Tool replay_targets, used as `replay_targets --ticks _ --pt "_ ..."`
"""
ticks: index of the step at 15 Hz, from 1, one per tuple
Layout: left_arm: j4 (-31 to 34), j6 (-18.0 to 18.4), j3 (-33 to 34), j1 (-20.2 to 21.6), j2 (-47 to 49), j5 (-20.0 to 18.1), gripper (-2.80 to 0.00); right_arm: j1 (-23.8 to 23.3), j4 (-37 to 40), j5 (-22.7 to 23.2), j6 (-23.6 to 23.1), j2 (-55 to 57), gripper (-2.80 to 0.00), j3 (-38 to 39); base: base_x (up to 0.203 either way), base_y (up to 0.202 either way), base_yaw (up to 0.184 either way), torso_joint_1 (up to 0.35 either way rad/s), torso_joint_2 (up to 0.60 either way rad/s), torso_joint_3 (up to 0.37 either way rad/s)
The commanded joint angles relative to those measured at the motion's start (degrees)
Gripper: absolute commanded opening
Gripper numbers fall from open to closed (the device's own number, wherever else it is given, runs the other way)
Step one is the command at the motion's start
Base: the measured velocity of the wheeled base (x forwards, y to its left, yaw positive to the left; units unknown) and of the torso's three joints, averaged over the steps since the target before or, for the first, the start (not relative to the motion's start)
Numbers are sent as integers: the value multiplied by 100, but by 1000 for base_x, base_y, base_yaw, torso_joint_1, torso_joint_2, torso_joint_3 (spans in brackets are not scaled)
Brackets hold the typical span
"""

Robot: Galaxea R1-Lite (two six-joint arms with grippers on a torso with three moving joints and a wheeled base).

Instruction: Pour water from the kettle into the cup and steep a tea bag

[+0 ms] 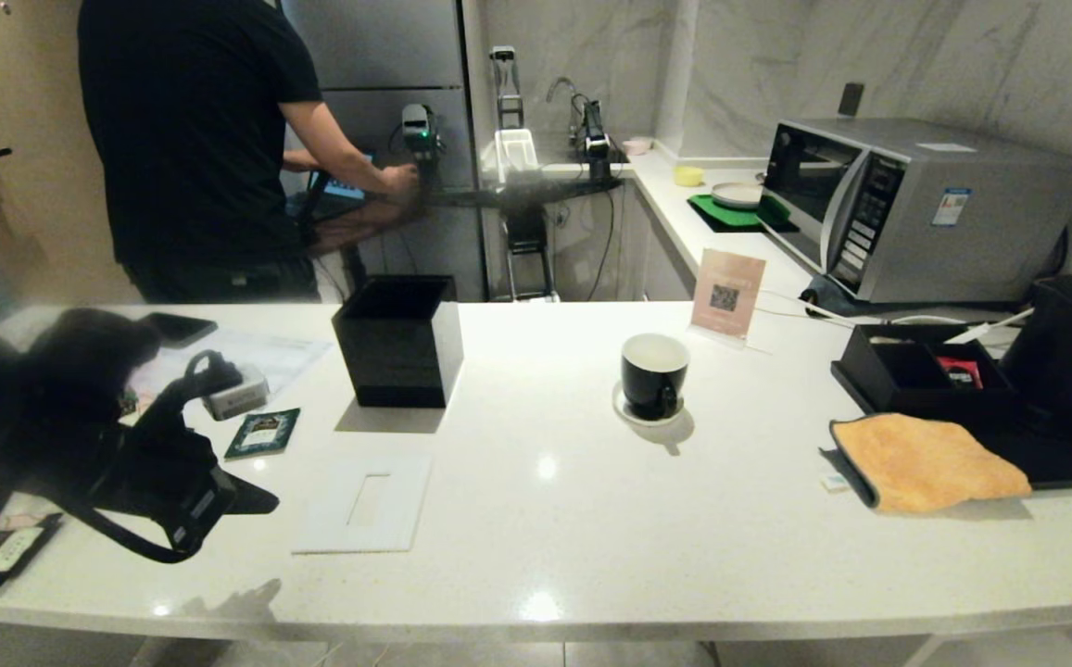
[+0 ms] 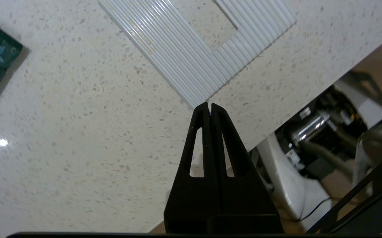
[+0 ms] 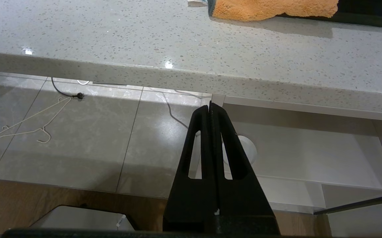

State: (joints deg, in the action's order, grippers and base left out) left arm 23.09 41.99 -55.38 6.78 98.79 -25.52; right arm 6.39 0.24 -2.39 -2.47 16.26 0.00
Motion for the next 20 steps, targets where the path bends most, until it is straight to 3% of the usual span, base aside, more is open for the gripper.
replay_targets --ticks 1,4,7,13,19,20 --pt "258 448 -368 8 342 -30 -280 3 2 -5 -4 2 -280 0 0 0 0 0 0 0" --pt "730 1105 -793 -6 646 -6 -280 3 2 -2 -6 0 -280 0 0 0 0 0 0 0" --pt "880 1477 -1129 -174 913 29 -280 3 2 -5 0 9 -280 0 0 0 0 0 0 0" --pt "887 1523 -1748 -878 1478 454 -280 3 2 -6 1 9 -280 0 0 0 0 0 0 0" --pt "890 1795 -1827 -994 1689 841 -280 3 2 0 1 9 -280 0 0 0 0 0 0 0" --pt "890 1797 -1828 -994 1705 921 0 3 2 -4 1 9 -280 0 0 0 0 0 0 0"
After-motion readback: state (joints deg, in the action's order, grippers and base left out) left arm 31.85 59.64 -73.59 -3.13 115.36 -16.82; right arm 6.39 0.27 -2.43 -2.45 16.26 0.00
